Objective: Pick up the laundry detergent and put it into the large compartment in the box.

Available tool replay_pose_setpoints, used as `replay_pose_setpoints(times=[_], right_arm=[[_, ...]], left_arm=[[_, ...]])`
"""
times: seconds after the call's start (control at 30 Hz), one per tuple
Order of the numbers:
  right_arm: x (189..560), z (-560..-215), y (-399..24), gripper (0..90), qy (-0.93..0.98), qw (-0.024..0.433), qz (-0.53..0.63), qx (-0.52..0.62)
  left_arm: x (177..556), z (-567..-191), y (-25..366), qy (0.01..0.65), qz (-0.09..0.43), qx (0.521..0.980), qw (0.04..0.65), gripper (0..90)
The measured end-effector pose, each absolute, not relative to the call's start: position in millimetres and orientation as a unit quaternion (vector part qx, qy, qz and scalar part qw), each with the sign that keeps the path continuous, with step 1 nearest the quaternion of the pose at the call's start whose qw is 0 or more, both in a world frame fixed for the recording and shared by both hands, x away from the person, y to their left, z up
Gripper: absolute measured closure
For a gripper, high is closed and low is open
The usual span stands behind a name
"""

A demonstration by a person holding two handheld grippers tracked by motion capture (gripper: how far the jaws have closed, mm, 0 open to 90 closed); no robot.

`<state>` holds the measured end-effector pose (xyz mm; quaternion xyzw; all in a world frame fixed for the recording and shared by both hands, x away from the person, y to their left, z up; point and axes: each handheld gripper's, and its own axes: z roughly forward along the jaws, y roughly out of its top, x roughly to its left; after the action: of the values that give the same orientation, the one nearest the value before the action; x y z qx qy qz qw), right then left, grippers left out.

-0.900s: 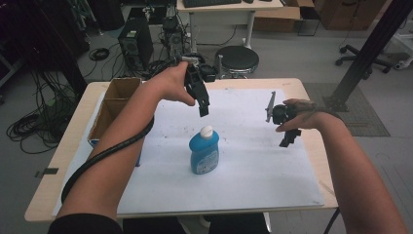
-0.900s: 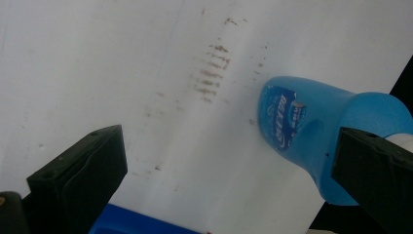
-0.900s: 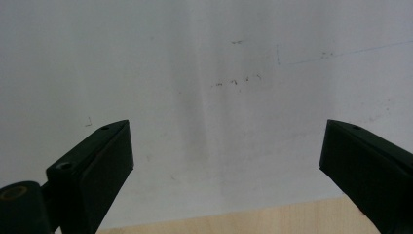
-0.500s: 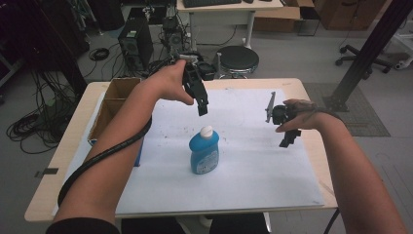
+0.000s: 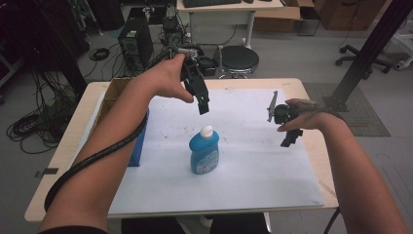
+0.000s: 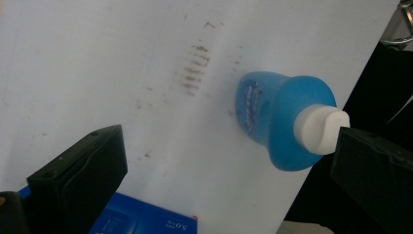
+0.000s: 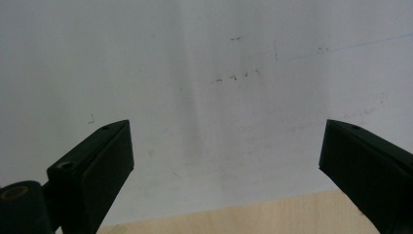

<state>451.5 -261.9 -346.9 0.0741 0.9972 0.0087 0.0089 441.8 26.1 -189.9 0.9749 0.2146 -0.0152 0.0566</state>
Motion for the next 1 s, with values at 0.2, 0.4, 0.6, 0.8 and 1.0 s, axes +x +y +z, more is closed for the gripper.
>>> replay_pose_setpoints(times=[0.2, 0.4, 0.6, 0.8, 1.0], right_arm=[[451.2, -346.4, -261.8, 5.4, 0.997, 0.011, 0.009, 0.075], [450.4, -345.1, -259.5, 5.1, 0.997, 0.013, 0.008, 0.075], [448.5, -343.8, -257.2, 5.1, 0.998, 0.016, 0.010, 0.068], [446.2, -342.5, -257.8, 5.1, 0.997, 0.016, 0.008, 0.069], [444.3, -341.1, -259.1, 5.2, 0.998, 0.018, 0.010, 0.067]], left_arm=[[424.5, -185.3, 23.2, 0.216, -0.010, 0.975, 0.047, 0.2], [411.9, -184.9, 18.5, 0.211, -0.009, 0.976, 0.044, 0.2], [400.8, -184.8, 12.3, 0.212, -0.006, 0.976, 0.039, 0.2], [395.1, -185.9, 9.3, 0.214, -0.003, 0.976, 0.036, 0.2], [391.6, -190.4, 6.4, 0.218, -0.005, 0.975, 0.039, 0.2]])
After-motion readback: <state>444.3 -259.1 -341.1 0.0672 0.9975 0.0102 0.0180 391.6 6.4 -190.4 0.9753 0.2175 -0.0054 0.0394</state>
